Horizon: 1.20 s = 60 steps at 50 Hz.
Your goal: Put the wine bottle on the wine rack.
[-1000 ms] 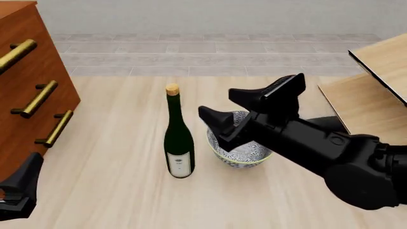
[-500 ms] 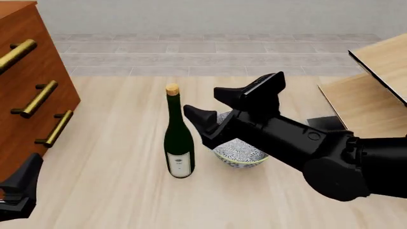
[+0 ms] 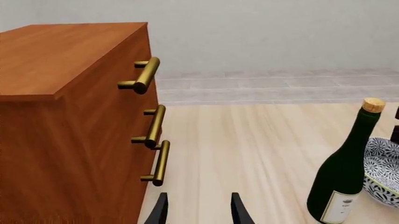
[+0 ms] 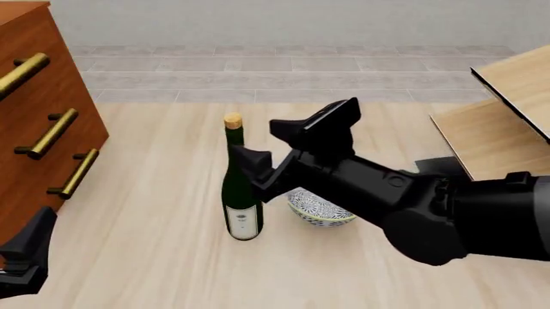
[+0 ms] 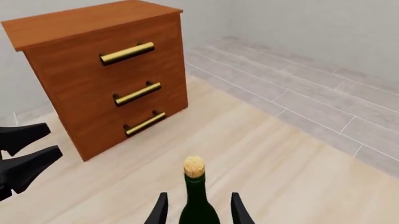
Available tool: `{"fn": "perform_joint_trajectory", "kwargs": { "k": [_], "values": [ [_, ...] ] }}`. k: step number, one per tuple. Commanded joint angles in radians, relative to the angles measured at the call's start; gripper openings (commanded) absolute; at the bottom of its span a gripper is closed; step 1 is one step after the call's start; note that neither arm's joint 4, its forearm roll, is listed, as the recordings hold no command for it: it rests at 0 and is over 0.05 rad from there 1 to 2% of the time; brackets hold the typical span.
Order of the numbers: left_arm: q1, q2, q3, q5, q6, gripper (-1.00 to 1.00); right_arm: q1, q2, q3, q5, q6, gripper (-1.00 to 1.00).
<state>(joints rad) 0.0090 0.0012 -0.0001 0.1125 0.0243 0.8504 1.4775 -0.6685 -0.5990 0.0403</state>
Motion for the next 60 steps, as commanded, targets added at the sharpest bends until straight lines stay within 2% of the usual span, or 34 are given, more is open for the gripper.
{"fn": "perform_joint_trajectory", "kwargs": {
  "k": [1,23,56,57,60],
  "values": [
    [0.006,0.0,0.0,0.001,-0.002,1.0,0.004,0.047,-0.03,-0.008,0.0,1.0],
    [0.01,0.0,0.0,0.003,-0.002,1.0,0.028,0.118,-0.093,-0.011,0.001,1.0],
    [0.015,0.0,0.0,0.014,0.0,1.0,0.015,0.159,-0.127,-0.022,0.003,1.0],
    [0.015,0.0,0.0,0.014,0.001,1.0,0.012,0.159,-0.128,-0.023,0.004,-1.0],
    [0.015,0.0,0.0,0.015,0.001,1.0,0.012,0.156,-0.129,-0.022,0.0,-1.0]
  ]
}}
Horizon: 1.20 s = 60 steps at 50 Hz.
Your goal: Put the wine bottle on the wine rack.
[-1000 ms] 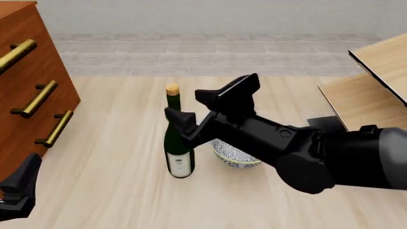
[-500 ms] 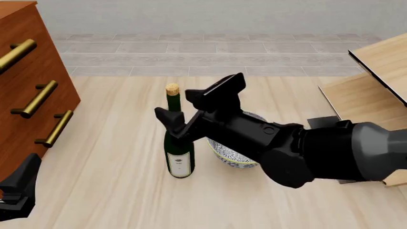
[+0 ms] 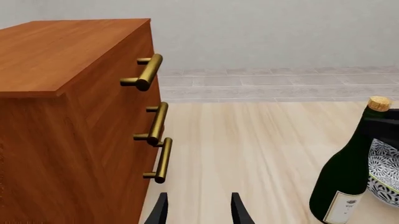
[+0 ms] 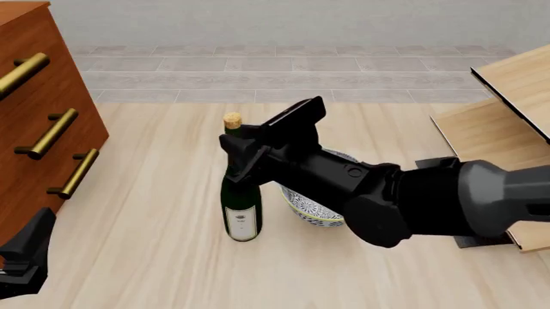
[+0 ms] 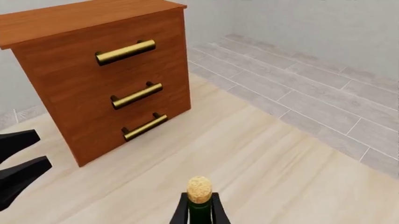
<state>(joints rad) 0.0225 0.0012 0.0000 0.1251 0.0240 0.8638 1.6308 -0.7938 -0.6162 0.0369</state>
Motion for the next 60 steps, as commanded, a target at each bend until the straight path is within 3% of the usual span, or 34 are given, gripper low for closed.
{"fn": "perform_joint_trajectory", "kwargs": {
  "k": [1,39,54,60],
  "values": [
    [0.003,0.0,0.0,0.002,0.002,1.0,0.0,0.0,-0.002,-0.006,0.007,-1.0],
    [-0.007,0.001,0.0,-0.011,0.001,1.0,0.035,-0.161,0.022,0.067,-0.006,-1.0],
    [-0.013,0.003,0.0,-0.025,0.003,1.0,0.05,-0.264,0.031,0.111,0.024,-1.0],
    [-0.015,0.004,0.0,-0.03,0.001,1.0,0.063,-0.291,0.035,0.126,0.002,-1.0]
  ]
}}
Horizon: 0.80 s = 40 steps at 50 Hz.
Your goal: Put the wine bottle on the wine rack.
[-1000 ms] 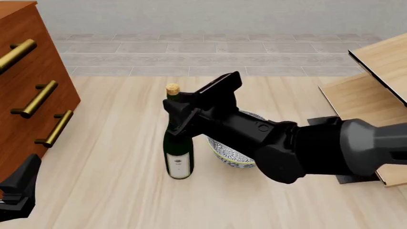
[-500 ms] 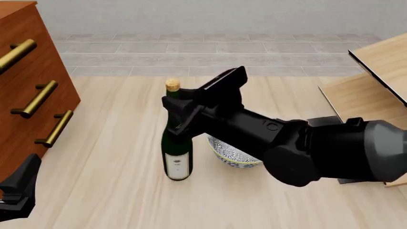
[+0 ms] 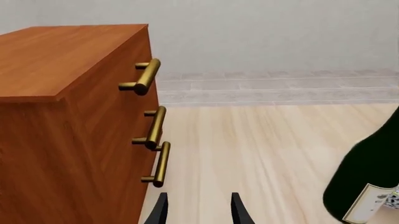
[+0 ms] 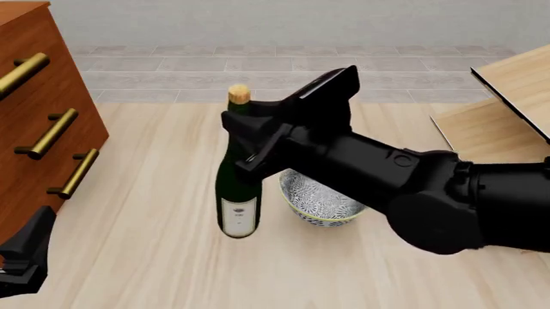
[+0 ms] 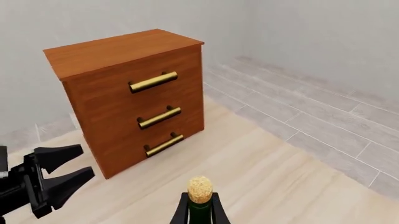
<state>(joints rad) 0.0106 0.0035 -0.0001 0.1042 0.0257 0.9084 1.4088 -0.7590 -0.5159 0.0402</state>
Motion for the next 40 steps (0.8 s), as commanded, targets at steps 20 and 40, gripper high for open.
{"fn": "perform_joint_trajectory", "kwargs": {
  "k": [20,40],
  "values": [
    [-0.008,0.0,0.0,-0.008,-0.001,1.0,0.051,-0.159,-0.007,0.091,-0.031,-1.0],
    [-0.013,-0.002,0.0,0.003,-0.002,1.0,0.0,-0.217,-0.054,0.19,-0.062,-1.0]
  ]
}}
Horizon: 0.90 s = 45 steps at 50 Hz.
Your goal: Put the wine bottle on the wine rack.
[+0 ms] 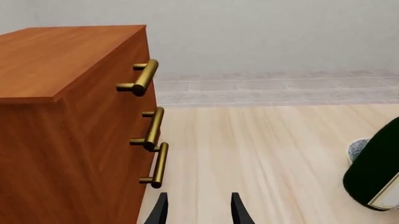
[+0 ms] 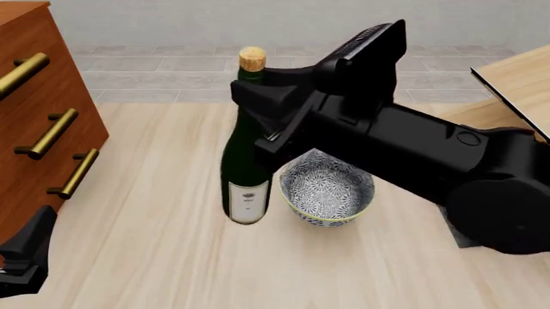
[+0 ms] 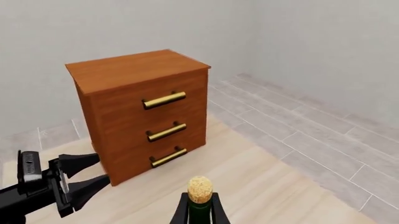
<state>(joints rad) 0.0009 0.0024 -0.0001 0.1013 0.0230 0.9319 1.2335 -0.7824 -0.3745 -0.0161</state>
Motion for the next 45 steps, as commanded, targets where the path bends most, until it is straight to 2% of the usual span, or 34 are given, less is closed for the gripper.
{"fn": "perform_joint_trajectory", "kwargs": {
  "k": [1,10,45],
  "values": [
    [-0.004,-0.001,0.0,0.007,0.0,1.0,-0.026,-0.045,-0.031,0.055,-0.006,-1.0],
    [-0.007,0.0,0.0,0.001,0.005,1.0,-0.05,-0.084,-0.038,0.091,-0.01,-1.0],
    [-0.015,0.0,0.0,-0.01,0.006,1.0,-0.254,-0.24,-0.108,0.271,-0.003,-1.0]
  ]
}}
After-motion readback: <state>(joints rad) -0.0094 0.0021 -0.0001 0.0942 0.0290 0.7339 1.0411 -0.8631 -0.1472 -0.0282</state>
